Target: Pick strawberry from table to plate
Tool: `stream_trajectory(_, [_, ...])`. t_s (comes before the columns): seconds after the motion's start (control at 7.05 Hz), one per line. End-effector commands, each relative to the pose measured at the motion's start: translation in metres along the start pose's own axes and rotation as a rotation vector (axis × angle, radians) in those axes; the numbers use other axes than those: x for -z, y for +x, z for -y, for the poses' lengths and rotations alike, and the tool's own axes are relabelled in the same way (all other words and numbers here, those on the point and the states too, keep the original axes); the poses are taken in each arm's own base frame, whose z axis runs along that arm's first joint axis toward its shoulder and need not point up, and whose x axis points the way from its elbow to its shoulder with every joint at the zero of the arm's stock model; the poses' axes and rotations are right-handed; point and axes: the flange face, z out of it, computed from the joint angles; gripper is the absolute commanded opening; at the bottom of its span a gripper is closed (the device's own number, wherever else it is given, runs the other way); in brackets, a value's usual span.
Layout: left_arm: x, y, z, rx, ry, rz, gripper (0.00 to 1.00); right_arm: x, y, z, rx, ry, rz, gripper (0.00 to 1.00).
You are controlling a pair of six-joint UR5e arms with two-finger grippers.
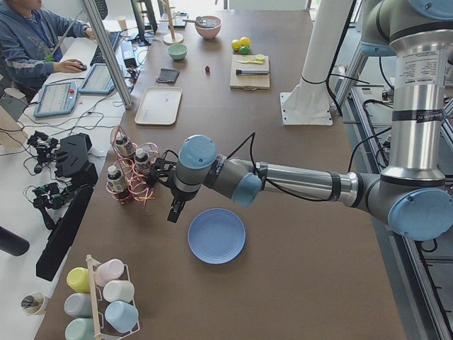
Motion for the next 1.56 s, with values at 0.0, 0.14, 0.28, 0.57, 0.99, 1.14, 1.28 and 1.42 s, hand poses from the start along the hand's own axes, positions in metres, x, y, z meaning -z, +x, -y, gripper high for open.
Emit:
stream_trajectory(0.0, [-0.043,-0.037,-0.027,0.020,-0.040,0.002,1.00,-0.012,-0.046,0.018,0.025,0.009,0.007,1.00])
stream_trajectory(0.14, [-0.086,-0.069,-0.057,0.023,-0.084,-0.004,1.00,-0.022,-0.073,0.023,0.023,0.001,-0.008,1.00])
stream_trajectory(0.28, [-0.113,-0.086,-0.078,0.018,-0.103,-0.010,0.99,-0.025,-0.084,0.026,0.046,0.003,0.000,1.00])
stream_trajectory(0.57, [-0.153,-0.096,-0.115,-0.008,-0.153,-0.027,0.99,-0.027,-0.090,0.027,0.070,0.017,0.008,1.00])
stream_trajectory(0.99, [-0.189,-0.086,-0.147,-0.019,-0.248,-0.115,0.99,-0.030,-0.092,0.025,0.078,0.010,0.008,1.00])
stream_trajectory(1.14, [-0.196,-0.083,-0.153,-0.021,-0.268,-0.130,0.98,-0.031,-0.093,0.026,0.087,0.019,0.010,1.00])
stream_trajectory(1.28, [-0.201,-0.084,-0.159,-0.020,-0.283,-0.129,0.94,-0.033,-0.094,0.026,0.097,0.032,0.003,1.00])
stream_trajectory(1.42, [-0.202,-0.087,-0.162,-0.015,-0.289,-0.128,0.85,-0.035,-0.094,0.026,0.099,0.030,-0.009,1.00])
